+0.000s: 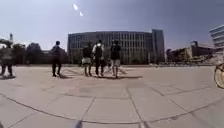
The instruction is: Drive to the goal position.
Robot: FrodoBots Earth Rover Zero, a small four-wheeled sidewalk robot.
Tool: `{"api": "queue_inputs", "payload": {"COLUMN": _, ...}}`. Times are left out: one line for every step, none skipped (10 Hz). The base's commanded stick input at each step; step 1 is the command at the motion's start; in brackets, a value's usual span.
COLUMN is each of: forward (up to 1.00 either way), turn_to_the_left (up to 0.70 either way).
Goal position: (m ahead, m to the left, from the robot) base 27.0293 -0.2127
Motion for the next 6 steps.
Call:
{"api": "queue_inputs", "payload": {"forward": 0.7, "turn_to_the_left": 0.0}}
{"api": "queue_inputs", "payload": {"forward": 0.7, "turn_to_the_left": 0.0}}
{"api": "queue_inputs", "payload": {"forward": 0.7, "turn_to_the_left": 0.0}}
{"api": "queue_inputs", "payload": {"forward": 0.7, "turn_to_the_left": 0.0}}
{"api": "queue_inputs", "payload": {"forward": 0.7, "turn_to_the_left": 0.0}}
{"api": "queue_inputs", "payload": {"forward": 0.7, "turn_to_the_left": 0.0}}
